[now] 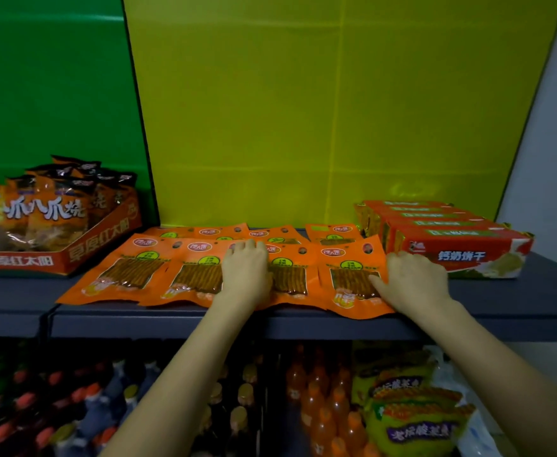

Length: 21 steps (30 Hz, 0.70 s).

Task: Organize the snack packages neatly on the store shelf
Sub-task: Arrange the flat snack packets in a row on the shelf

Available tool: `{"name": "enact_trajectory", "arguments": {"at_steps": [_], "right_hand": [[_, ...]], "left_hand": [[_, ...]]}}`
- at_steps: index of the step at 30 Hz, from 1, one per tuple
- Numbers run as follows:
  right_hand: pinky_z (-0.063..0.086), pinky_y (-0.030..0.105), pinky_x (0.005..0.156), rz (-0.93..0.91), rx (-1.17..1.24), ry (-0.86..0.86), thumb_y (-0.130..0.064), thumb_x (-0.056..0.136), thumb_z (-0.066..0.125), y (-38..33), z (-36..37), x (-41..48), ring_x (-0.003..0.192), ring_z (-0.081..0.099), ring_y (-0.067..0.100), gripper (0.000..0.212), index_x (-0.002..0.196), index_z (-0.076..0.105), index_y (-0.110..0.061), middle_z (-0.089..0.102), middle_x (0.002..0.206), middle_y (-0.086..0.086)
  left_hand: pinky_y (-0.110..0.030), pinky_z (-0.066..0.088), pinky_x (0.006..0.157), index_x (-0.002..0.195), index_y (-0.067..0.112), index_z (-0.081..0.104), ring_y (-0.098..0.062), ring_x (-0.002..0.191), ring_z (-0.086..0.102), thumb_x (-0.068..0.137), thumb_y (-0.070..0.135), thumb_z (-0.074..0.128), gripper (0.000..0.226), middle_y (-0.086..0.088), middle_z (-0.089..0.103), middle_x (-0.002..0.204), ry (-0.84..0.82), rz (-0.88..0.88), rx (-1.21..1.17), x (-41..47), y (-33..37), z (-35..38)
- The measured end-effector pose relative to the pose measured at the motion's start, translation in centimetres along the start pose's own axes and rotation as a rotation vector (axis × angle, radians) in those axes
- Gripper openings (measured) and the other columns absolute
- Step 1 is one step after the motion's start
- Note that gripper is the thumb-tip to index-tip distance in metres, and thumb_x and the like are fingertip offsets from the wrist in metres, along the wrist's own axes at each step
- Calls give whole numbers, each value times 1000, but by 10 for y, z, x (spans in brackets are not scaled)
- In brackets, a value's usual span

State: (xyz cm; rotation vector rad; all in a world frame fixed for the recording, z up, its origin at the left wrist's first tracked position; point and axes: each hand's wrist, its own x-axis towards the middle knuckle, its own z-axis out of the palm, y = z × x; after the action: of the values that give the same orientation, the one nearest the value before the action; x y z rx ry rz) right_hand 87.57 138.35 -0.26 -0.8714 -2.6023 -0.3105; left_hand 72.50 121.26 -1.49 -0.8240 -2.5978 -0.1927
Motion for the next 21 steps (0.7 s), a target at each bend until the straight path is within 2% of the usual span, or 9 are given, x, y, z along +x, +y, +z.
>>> {"name": "enact_trajectory", "arguments": {"at_steps": [3, 6, 10, 14, 21], "right_hand": [[48, 35, 77, -131, 113, 83, -47, 92, 46, -17, -11, 2, 106, 59, 23, 40, 115, 57, -17, 61, 114, 2], [48, 36, 83, -240, 279, 81, -45, 92, 47, -50, -22, 7, 111, 58, 25, 37, 119, 57, -21, 63, 118, 0], [48, 37, 84, -398, 427, 100, -46, 89, 49, -114, -28, 7, 110, 60, 28, 35, 116, 58, -24, 66, 114, 0], [46, 35, 84, -585, 517, 83, -47, 89, 49, -189, -37, -4, 112, 59, 24, 33, 115, 59, -28, 66, 114, -4], [47, 32, 83, -861, 592, 49, -45, 91, 47, -320, -60, -37, 110, 59, 21, 30, 115, 58, -29, 65, 114, -6]], "left_hand": [[-36, 38, 95, 124, 11, 48, -27, 122, 45, 93, 29, 48, 36, -8, 54, 129, 76, 40, 28, -5, -9, -8], [-35, 40, 89, 122, 14, 52, -27, 119, 50, 93, 30, 46, 34, -6, 58, 126, 115, 15, 13, -17, -31, -22], [-36, 44, 81, 118, 15, 54, -29, 112, 55, 91, 35, 48, 35, -5, 61, 120, 134, -85, -18, -42, -78, -36], [-36, 44, 74, 113, 16, 56, -28, 108, 57, 93, 36, 47, 30, -3, 63, 115, 144, -200, 45, -79, -144, -47], [-34, 46, 72, 106, 13, 56, -24, 101, 59, 92, 34, 48, 26, -2, 64, 106, 149, -430, 163, -150, -269, -64]]}}
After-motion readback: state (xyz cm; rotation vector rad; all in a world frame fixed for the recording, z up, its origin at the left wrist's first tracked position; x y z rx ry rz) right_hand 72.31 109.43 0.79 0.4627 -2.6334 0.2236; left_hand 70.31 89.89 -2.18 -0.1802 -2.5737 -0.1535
